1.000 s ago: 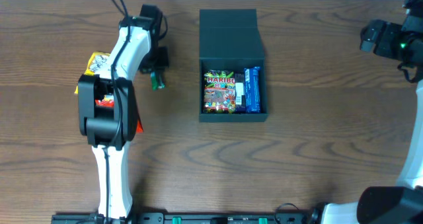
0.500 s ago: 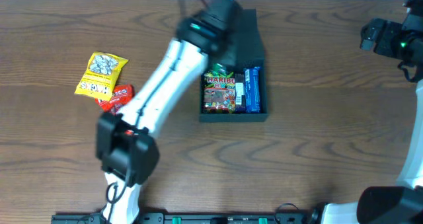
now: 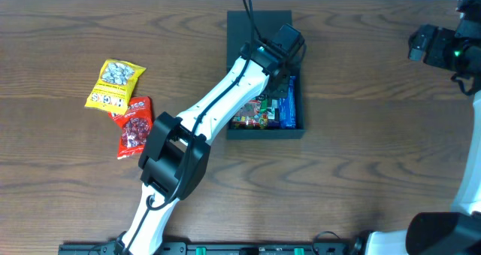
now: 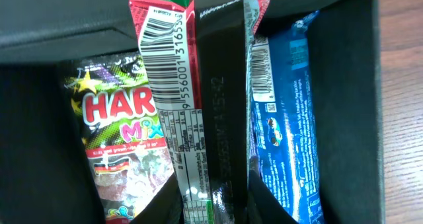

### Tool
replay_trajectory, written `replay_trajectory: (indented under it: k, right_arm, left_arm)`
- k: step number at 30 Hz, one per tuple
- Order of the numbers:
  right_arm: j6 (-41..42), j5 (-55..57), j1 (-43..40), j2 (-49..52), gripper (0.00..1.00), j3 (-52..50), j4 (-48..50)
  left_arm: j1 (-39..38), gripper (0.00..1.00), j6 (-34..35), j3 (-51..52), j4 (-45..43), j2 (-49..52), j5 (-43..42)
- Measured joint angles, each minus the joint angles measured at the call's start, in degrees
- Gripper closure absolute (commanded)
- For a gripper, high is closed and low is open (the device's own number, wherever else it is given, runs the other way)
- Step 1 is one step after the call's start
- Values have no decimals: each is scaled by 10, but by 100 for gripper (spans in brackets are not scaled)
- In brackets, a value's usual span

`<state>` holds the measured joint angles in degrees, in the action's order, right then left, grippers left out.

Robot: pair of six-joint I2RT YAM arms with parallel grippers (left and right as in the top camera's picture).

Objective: Pack container

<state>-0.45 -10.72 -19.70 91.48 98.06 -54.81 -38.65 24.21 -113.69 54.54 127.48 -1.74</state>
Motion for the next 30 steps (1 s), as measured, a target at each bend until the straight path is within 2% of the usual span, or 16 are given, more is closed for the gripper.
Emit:
replay_trajectory:
  k: [15,16,17,19,20,22,25,27,30]
  right_arm:
    - [0,0,0,0,1,0,-2]
    - [0,0,0,0,1,0,-2]
    - [0,0,0,0,0,0,-2]
    - [0,0,0,0,1,0,-2]
    - [0,0,0,0,1,0,-2]
    - [0,0,0,0,1,0,-2]
    - [0,0,0,0,1,0,-2]
    - [0,0,0,0,1,0,-2]
    - [0,0,0,0,1,0,-2]
  left_arm:
    - [-1,77,28,0,10,67,0]
    - [-1,72,28,0,10,67,0]
    - [-1,62,28,0,10,67,0]
    - [-1,37,28,0,10,67,0]
    - [-1,36,28,0,12,67,0]
    - [-1,35,30,0,20,67,0]
    - [0,42,30,-5,48,67,0]
    - [1,43,26,-21,71,67,0]
    - [7,42,12,-100,123,67,6]
